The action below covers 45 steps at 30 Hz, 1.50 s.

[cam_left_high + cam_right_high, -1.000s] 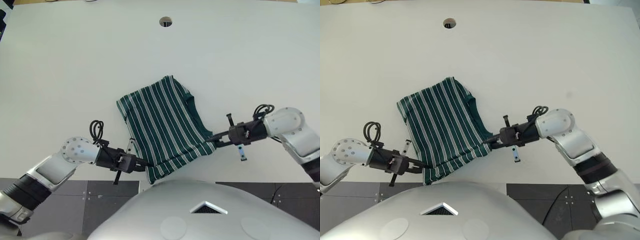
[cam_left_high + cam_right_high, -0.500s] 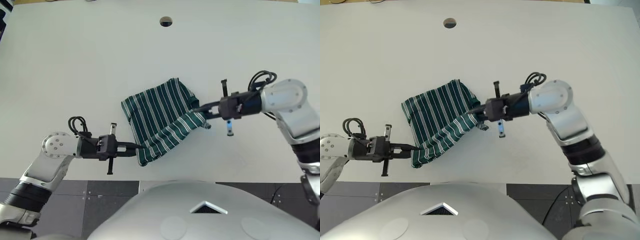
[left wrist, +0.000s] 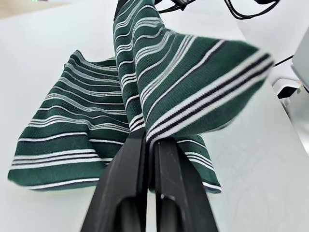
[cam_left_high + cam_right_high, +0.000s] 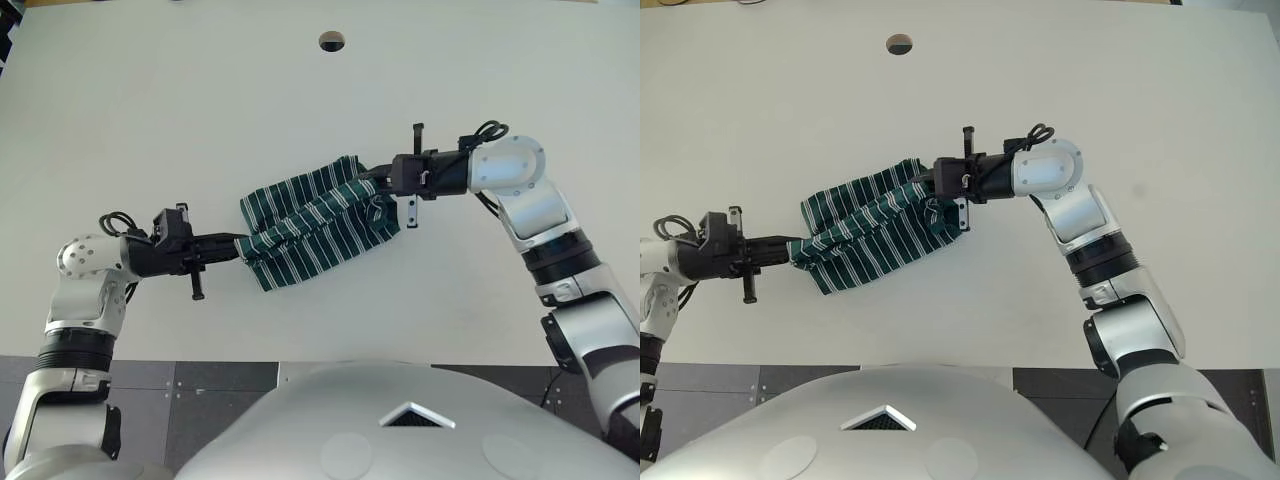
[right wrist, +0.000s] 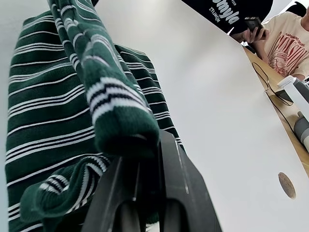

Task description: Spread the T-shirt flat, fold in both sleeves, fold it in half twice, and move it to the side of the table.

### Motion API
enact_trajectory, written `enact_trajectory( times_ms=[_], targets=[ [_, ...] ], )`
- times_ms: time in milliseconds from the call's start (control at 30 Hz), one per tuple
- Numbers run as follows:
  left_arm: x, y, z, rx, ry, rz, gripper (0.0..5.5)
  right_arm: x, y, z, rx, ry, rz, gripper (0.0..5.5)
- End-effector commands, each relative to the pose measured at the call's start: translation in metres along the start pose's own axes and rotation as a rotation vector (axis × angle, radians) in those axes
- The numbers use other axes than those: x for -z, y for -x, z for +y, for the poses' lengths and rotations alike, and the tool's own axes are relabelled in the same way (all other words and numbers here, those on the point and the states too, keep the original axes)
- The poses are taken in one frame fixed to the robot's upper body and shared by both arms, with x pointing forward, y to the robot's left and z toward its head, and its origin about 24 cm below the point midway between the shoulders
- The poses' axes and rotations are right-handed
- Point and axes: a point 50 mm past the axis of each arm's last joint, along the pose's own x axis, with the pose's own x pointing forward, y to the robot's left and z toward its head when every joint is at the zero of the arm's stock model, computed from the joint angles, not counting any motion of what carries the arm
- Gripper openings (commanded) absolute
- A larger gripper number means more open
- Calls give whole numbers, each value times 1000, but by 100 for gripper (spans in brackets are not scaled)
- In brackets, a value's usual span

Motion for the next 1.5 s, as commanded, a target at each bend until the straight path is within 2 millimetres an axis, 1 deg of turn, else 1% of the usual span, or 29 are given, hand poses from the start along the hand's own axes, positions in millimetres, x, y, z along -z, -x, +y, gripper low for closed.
enact_trajectory(
  times_ms=[33,67,100,133,233,333,400,467,533,600,667,733,767,800,867,900,967,1000,1033,1100,1133,1167,1233,1267,1300,1367,1400,1433,1500],
  targets=[
    [-12,-6,20,-110,28,-45,10,0,-3,-14,61,33,5,75],
    [-16,-8,24,-136,31,-60,38,3,-3,-17,84,28,13,100],
    [-20,-8,28,-164,40,-84,46,7,-3,-21,110,16,20,111],
    [-24,-9,31,-183,46,-104,71,9,-3,-24,132,3,24,138],
    [-40,-7,38,-219,70,-197,115,13,-4,-34,197,-53,13,190],
    [-47,-5,44,-259,101,-212,161,16,-6,-45,264,-101,19,245],
    [-42,-5,52,-355,103,-131,189,21,-6,-51,314,-112,49,277],
    [-30,-1,60,-460,117,-18,216,24,-7,-55,352,-104,67,308],
    [-20,2,71,-574,151,73,219,20,-6,-59,377,-66,31,341],
    [-14,8,81,-695,184,120,219,3,-9,-49,304,-9,-99,379],
    [-15,15,92,-829,184,114,219,-12,-17,-22,138,39,-243,389],
    [-24,20,102,-930,178,33,219,-13,-26,0,31,58,-267,389],
    [-32,23,107,-979,170,-28,219,-11,-33,5,32,48,-255,389],
    [-43,26,112,-1042,115,-91,219,-6,-41,9,36,46,-205,389],
    [-69,26,113,-1111,32,-310,219,7,-60,10,85,41,-76,389],
    [-80,21,108,-1114,-9,-428,219,16,-68,9,108,36,5,389],
    [-92,8,97,-1103,-69,-585,219,30,-76,10,151,35,121,389],
    [-96,-5,89,-1088,-99,-664,219,43,-76,11,174,25,209,389],
    [-97,-19,81,-1069,-100,-730,219,55,-71,10,199,11,290,389],
    [-96,-41,68,-1037,-109,-802,219,76,-55,12,198,11,430,389],
    [-95,-49,64,-1030,-113,-809,219,86,-41,12,178,17,494,389],
    [-95,-54,60,-1030,-125,-818,219,97,-18,10,151,36,571,389],
    [-96,-54,56,-1045,-130,-845,219,110,41,0,111,44,710,389],
    [-95,-51,55,-1066,-132,-855,219,113,82,-7,109,26,794,389],
    [-94,-45,55,-1104,-126,-876,219,113,120,-13,113,-21,865,389],
    [-93,-31,57,-1192,-91,-953,219,107,184,-23,153,-116,1003,389],
    [-93,-25,58,-1230,-82,-983,219,103,206,-26,177,-148,1064,389],
    [-95,-22,60,-1251,-75,-1006,219,101,231,-23,187,-188,1141,389],
    [-101,-18,66,-1264,-68,-1039,219,99,266,-10,172,-295,1255,389]
  ],
)
